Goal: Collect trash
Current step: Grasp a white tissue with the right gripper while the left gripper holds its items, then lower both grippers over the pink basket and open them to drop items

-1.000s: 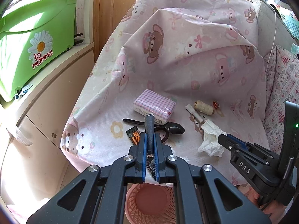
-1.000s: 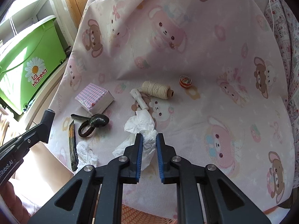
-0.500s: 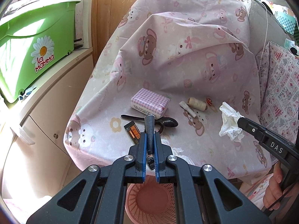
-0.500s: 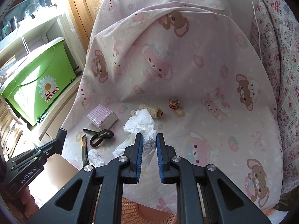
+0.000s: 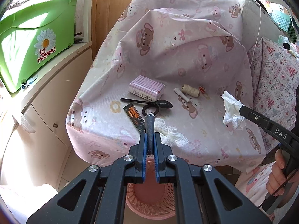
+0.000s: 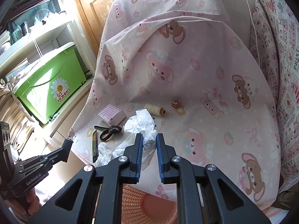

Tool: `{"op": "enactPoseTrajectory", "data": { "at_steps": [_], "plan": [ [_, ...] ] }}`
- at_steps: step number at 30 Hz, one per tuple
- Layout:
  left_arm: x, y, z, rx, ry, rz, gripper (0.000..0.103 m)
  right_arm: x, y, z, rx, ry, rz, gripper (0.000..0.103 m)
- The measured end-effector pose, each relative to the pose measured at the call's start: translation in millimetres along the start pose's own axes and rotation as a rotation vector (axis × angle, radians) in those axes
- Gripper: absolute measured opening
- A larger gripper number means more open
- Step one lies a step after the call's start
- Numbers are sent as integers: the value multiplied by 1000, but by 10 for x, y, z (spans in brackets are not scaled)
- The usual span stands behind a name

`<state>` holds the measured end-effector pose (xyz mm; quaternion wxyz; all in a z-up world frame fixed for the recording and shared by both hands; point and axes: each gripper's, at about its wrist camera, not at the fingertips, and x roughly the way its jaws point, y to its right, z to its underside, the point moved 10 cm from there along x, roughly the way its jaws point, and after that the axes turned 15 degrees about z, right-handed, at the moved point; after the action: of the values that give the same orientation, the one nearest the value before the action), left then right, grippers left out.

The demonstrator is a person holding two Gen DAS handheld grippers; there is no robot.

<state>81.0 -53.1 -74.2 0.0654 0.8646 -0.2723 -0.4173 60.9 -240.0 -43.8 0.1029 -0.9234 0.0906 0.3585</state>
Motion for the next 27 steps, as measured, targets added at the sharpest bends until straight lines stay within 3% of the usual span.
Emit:
{"op": "enactPoseTrajectory", "data": {
  "at_steps": [9,15,22,27],
  "plan": [
    [52,-32,264,-74,-86,33,6,-170,-381,339,-120,-61,-84,16],
    [191,-40,447,-86,-150,27,6,-239,-737,697,-274,-97,-117,16],
    [554,-50,844,-194,-317,107,6,-24,-820,1129,-352,-215,-83,16],
    [758,-241,1110,-245,-379,25,6,235,-762,1426,-416,-282,-9,16]
  ]
}}
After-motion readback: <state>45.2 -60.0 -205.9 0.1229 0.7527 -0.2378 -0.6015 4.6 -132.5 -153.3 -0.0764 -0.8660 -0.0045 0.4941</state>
